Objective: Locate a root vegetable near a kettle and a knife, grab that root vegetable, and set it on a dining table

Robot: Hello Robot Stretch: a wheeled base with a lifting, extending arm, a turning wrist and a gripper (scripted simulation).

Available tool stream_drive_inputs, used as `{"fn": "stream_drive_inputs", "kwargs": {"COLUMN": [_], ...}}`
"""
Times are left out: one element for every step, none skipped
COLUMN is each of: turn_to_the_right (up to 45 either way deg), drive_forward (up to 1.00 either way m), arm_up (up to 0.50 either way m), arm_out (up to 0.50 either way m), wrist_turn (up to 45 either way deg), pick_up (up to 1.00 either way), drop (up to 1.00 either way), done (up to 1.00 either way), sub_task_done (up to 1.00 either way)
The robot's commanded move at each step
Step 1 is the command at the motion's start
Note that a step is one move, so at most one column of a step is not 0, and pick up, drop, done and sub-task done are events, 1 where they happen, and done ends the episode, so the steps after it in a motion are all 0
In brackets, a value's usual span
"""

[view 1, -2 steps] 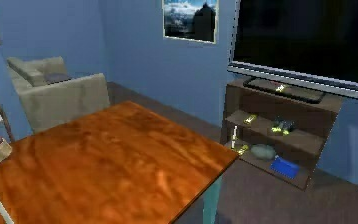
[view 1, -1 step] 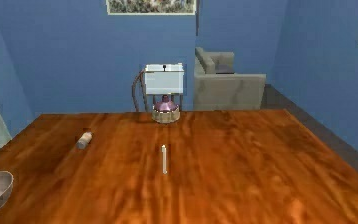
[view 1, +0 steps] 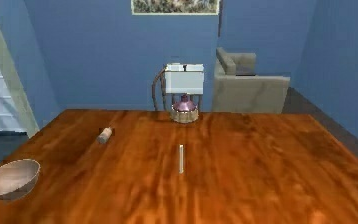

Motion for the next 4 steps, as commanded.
{"fn": "stream_drive_inputs", "kwargs": {"turn_to_the_right": [45.0,45.0,18.0,-45.0], "drive_forward": [0.0,0.0,0.0,0.0], "arm_up": [0.0,0.0,0.0,0.0], "arm_out": [0.0,0.0,0.0,0.0], "wrist_turn": [0.0,0.0,0.0,0.0], "pick_up": [0.0,0.0,0.0,0.0], "drop": [0.0,0.0,0.0,0.0], "done": [0.0,0.0,0.0,0.0], "sub_task_done": [0.0,0.0,0.0,0.0]}}
